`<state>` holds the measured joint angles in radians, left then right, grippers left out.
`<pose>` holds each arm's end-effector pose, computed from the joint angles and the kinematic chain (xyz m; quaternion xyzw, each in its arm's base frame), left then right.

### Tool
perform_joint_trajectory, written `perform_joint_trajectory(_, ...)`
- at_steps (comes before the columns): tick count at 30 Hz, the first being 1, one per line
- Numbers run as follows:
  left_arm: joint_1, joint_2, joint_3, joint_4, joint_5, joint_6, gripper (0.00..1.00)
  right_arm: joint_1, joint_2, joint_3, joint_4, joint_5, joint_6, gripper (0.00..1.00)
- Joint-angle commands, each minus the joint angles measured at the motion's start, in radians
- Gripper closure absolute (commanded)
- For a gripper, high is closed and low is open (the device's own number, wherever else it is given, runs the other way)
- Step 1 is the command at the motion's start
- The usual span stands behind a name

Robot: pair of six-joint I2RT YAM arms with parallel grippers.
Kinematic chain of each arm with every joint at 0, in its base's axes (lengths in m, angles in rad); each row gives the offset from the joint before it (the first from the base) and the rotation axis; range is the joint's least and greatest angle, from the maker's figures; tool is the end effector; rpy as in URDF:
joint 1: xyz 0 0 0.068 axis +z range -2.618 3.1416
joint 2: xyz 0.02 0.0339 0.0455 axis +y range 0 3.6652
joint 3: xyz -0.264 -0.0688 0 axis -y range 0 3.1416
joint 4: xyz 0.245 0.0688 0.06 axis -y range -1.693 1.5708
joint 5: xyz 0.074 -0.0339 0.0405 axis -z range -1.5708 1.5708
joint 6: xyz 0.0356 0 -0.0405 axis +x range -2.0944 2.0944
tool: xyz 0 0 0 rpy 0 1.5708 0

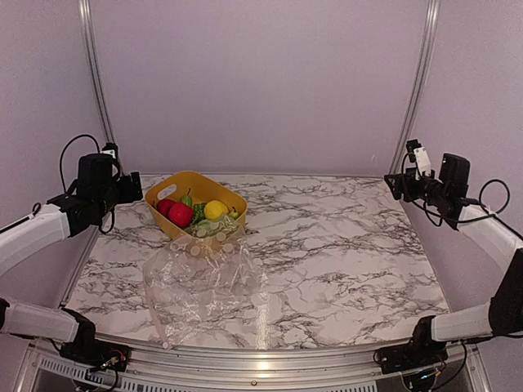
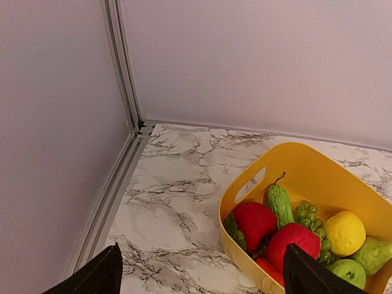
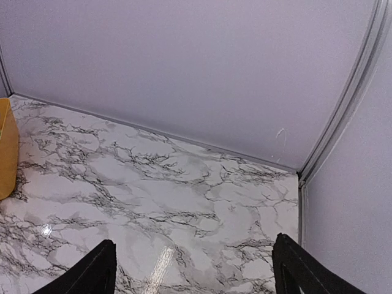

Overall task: Place the food in the zip-top bag and seal the zipper
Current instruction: Move the bin to the center of the board.

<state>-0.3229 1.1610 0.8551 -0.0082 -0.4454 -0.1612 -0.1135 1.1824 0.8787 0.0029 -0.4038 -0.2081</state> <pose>0.2585 -0.0703 0.3063 -0.0657 0.7969 0.0361 0.5994 0.2735 -0.0171 0.3102 -0.1561 0.7822 0.0663 0.5995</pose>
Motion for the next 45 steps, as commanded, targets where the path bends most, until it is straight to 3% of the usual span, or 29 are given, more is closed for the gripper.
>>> perform_joint_trajectory(1,0.036,-0.011,-0.035,0.009,-0.009,-0.035,0.05,-0.005,0.006,-0.049,0.11,0.09,0.021,0.11)
perform_joint_trajectory(5,0.061,0.012,-0.025,-0.053,-0.02,-0.117,0.06,-0.01,0.001,-0.108,0.169,0.109,0.012,0.05)
perform_joint_trajectory(11,0.072,0.043,0.021,-0.205,-0.014,-0.317,0.18,-0.016,-0.008,-0.161,0.204,0.049,-0.066,0.02)
perform_joint_trajectory(18,0.041,0.067,-0.006,-0.279,0.016,-0.472,0.21,-0.02,-0.008,-0.175,0.211,-0.022,-0.11,0.02)
perform_joint_trajectory(23,0.011,0.141,-0.003,-0.239,0.059,-0.52,0.21,-0.022,0.003,-0.169,0.201,-0.07,-0.127,0.04)
perform_joint_trajectory(37,-0.047,0.528,0.194,-0.178,0.172,-0.612,0.28,-0.024,0.024,-0.138,0.149,-0.156,-0.157,0.07)
perform_joint_trajectory(41,-0.078,0.582,0.266,-0.212,0.133,-0.625,0.27,-0.024,0.036,-0.129,0.13,-0.165,-0.168,0.07)
perform_joint_trajectory(45,-0.078,0.53,0.272,-0.238,0.058,-0.655,0.25,-0.023,0.05,-0.117,0.107,-0.184,-0.176,0.08)
